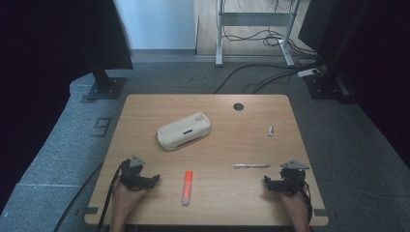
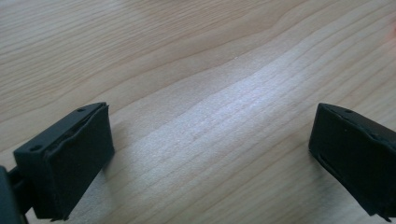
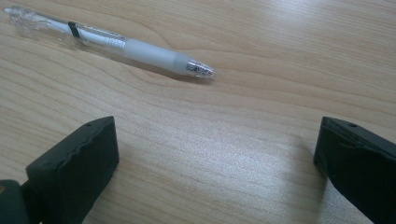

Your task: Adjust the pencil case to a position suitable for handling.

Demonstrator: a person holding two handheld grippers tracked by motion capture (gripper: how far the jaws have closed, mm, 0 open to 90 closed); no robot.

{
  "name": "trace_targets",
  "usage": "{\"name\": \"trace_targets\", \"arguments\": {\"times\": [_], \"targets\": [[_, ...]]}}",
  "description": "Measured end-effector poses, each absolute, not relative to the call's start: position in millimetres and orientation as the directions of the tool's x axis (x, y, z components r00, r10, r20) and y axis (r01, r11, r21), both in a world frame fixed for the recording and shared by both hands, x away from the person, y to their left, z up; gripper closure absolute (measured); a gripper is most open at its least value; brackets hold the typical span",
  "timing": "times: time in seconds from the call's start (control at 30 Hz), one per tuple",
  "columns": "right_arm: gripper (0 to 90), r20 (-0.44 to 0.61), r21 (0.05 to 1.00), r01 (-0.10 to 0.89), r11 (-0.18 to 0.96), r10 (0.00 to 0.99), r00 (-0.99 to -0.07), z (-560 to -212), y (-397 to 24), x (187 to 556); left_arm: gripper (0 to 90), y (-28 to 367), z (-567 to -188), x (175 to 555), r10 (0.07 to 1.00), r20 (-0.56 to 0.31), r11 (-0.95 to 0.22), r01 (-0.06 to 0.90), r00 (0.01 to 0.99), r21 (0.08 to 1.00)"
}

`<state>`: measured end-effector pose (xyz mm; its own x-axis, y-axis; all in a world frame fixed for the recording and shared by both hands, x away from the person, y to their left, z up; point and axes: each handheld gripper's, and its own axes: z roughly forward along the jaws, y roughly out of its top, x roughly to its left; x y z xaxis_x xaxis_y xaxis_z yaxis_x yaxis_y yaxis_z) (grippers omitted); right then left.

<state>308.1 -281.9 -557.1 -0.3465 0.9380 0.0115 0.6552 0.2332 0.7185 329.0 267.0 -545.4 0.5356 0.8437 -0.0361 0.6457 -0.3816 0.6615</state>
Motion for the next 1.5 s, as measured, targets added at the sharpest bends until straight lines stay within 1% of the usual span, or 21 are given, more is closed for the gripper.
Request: {"name": "trace_targets", "arguments": {"times": [0.3,0.47,0.6,0.7,1.13,1.17,1.33,1.5], "targets": [[0.0,0.012,0.719,0.655,0.233,0.938,-0.347,-557,-282,308,0.0,261,-532,332,0.814,-0.077,-0.373,0.621,0.575,0.690],[0.0,0.011,0.719,0.655,0.234,0.938,-0.347,-557,-282,308,0.0,255,-524,338,0.805,-0.064,-0.393,0.611,0.590,0.687],[0.0,0.011,0.719,0.655,0.234,0.938,-0.347,-557,-282,308,0.0,250,-515,345,0.792,-0.074,-0.390,0.596,0.606,0.702],[0.0,0.012,0.719,0.655,0.233,0.938,-0.347,-557,-282,308,0.0,247,-509,352,0.781,-0.087,-0.389,0.590,0.618,0.707],[0.0,0.012,0.719,0.654,0.234,0.937,-0.349,-557,-282,308,1.3,228,-484,381,0.751,-0.073,-0.420,0.560,0.656,0.714],[0.0,0.012,0.719,0.654,0.235,0.937,-0.349,-557,-282,308,1.3,226,-481,387,0.744,-0.086,-0.415,0.558,0.663,0.719],[0.0,0.012,0.719,0.654,0.236,0.936,-0.351,-557,-282,308,1.3,219,-474,398,0.732,-0.083,-0.426,0.550,0.676,0.718],[0.0,0.012,0.719,0.654,0.237,0.936,-0.352,-557,-282,308,1.4,207,-466,419,0.709,-0.083,-0.457,0.546,0.700,0.702]]}}
